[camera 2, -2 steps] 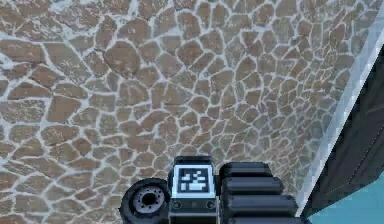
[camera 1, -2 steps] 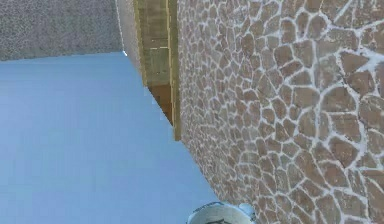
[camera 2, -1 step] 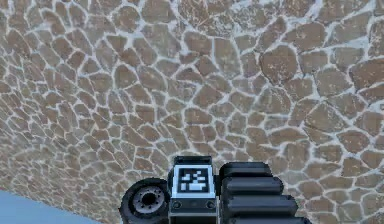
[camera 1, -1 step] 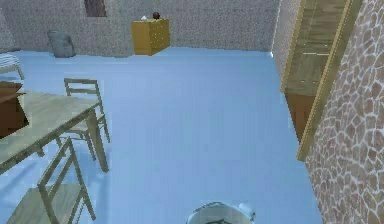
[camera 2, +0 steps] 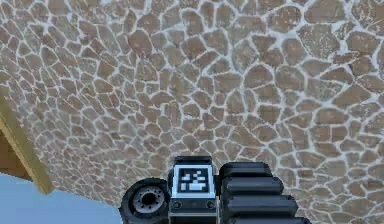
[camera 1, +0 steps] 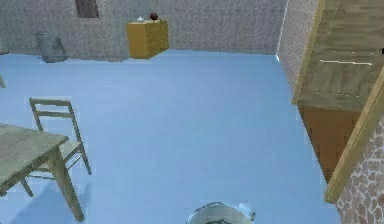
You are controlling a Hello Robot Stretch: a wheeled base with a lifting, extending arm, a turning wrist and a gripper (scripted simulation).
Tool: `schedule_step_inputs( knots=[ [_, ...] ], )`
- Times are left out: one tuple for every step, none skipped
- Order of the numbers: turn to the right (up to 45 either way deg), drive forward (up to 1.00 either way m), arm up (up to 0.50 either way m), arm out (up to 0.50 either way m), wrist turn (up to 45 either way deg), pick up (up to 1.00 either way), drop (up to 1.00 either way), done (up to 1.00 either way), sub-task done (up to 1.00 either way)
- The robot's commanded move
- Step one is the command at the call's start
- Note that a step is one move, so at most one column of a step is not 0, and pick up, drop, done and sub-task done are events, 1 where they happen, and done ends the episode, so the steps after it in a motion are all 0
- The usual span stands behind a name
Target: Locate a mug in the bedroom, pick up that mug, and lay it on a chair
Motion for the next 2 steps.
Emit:
schedule_step_inputs(
  knots=[
    [45.0,0.00,0.00,0.00,0.0,0.00,0.00,0.00,0.00],
    [45.0,0.00,0.00,0.00,0.0,0.00,0.00,0.00,0.00]
  ],
)
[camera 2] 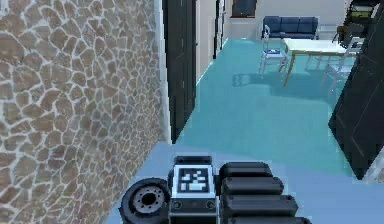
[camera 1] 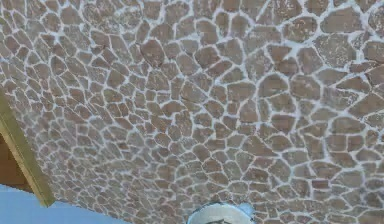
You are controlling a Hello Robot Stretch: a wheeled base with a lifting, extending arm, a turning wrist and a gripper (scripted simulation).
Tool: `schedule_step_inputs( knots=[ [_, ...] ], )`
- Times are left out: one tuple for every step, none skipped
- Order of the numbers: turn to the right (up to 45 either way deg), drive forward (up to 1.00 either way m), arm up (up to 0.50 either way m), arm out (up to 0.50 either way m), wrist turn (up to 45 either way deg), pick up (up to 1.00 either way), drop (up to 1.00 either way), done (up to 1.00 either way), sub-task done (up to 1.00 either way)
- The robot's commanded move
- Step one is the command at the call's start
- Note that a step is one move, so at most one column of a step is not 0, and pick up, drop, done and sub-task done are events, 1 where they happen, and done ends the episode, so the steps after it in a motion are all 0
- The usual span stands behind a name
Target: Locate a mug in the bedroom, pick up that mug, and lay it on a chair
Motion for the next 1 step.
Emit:
schedule_step_inputs(
  knots=[
    [39.0,0.00,0.00,0.00,0.0,0.00,0.00,0.00,0.00]
  ],
)
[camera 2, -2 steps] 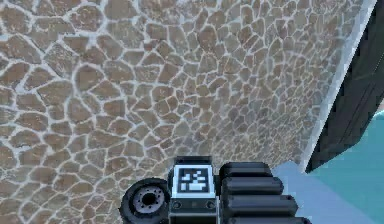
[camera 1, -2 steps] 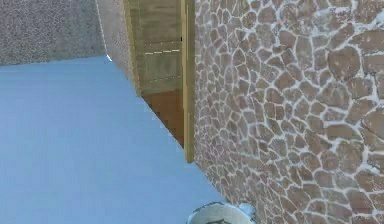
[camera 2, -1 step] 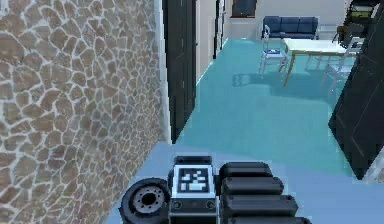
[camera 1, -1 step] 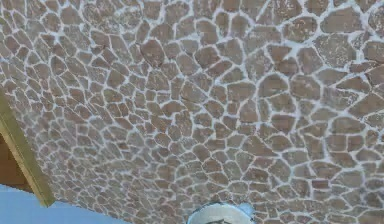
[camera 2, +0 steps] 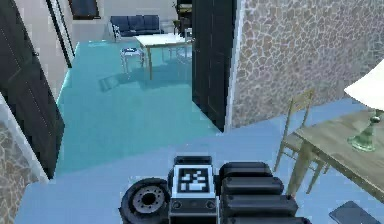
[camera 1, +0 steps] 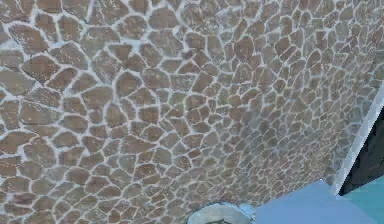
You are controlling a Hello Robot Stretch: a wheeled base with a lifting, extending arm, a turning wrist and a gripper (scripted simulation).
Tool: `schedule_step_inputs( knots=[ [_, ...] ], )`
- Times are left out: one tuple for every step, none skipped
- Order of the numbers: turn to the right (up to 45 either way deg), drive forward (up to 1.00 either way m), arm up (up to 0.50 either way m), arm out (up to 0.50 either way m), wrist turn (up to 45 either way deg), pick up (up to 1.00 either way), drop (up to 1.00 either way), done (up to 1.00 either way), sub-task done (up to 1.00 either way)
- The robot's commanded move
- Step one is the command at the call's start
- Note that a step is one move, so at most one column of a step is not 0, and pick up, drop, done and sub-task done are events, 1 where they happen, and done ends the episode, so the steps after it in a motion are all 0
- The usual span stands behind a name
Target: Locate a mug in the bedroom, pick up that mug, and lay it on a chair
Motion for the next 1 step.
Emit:
schedule_step_inputs(
  knots=[
    [-45.0,0.00,0.00,0.00,0.0,0.00,0.00,0.00,0.00]
  ],
)
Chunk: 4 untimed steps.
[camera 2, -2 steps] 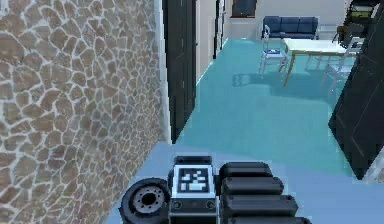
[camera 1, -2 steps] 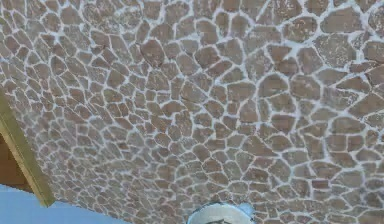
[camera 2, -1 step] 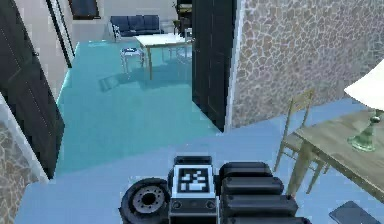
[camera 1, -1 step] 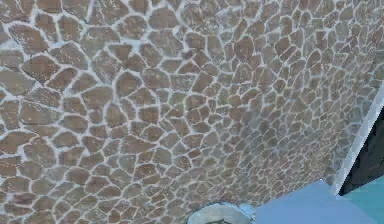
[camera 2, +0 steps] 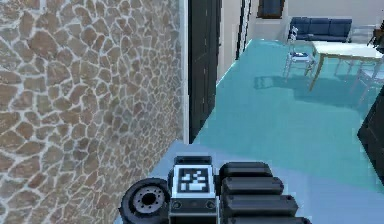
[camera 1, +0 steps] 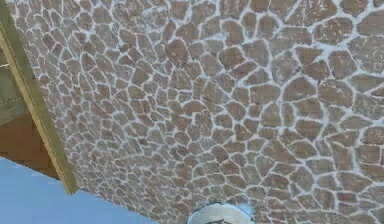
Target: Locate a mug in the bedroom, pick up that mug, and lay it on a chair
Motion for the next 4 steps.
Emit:
schedule_step_inputs(
  knots=[
    [-45.0,0.00,0.00,0.00,0.0,0.00,0.00,0.00,0.00],
    [-45.0,0.00,0.00,0.00,0.0,0.00,0.00,0.00,0.00],
    [-3.0,0.00,0.00,0.00,0.0,0.00,0.00,0.00,0.00],
    [45.0,0.00,0.00,0.00,0.0,0.00,0.00,0.00,0.00]
  ],
)
